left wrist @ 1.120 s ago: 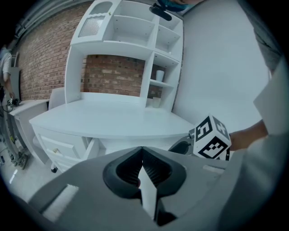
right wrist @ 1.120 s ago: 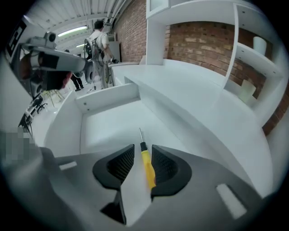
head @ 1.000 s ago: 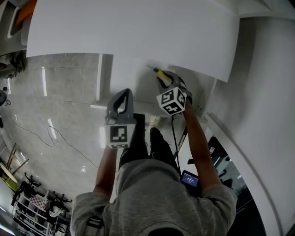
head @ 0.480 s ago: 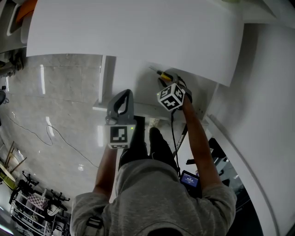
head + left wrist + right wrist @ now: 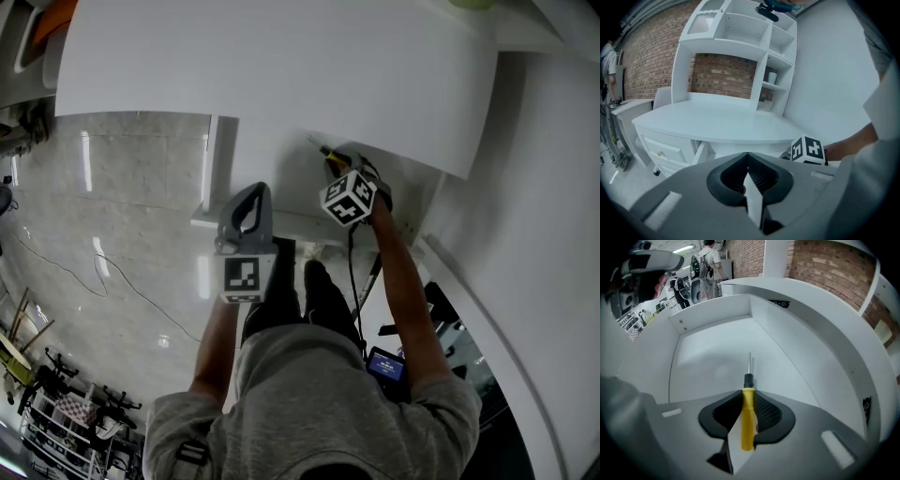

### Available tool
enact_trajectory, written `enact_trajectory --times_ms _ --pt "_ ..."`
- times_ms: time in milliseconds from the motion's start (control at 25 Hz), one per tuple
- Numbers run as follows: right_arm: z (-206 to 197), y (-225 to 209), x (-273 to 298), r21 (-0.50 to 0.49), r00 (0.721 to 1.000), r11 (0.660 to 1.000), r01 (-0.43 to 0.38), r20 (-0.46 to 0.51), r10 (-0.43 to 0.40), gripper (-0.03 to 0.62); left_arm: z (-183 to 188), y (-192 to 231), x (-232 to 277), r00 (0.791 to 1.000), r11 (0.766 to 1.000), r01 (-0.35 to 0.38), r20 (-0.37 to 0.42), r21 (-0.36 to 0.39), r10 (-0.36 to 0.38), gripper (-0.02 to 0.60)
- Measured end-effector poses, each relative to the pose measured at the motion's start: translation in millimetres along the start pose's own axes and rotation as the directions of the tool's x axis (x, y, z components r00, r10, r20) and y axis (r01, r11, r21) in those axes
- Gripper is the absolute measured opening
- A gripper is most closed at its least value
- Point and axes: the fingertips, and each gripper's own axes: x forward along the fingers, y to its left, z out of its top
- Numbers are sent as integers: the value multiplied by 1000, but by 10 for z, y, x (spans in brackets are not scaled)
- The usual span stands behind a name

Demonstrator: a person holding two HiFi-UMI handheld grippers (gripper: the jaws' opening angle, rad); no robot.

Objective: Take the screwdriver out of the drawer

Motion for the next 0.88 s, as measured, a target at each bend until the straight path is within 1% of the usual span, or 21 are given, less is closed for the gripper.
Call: enact_trajectory --times_ms 280,480,720,880 --pt "9 53 -5 -22 1000 1000 1 0 -1 80 -2 8 -49 1000 1000 -3 9 -4 3 12" --pt "60 90 -121 -38 1000 999 11 14 -10 78 63 19 -122 1000 1000 -7 25 -1 7 12" --pt "208 134 -434 -51 998 998 26 65 -23 78 226 -4 -242 999 1000 -17 49 15 17 12" --pt "376 86 -673 -53 992 997 53 114 -47 78 429 -13 -299 996 999 -27 82 25 25 12"
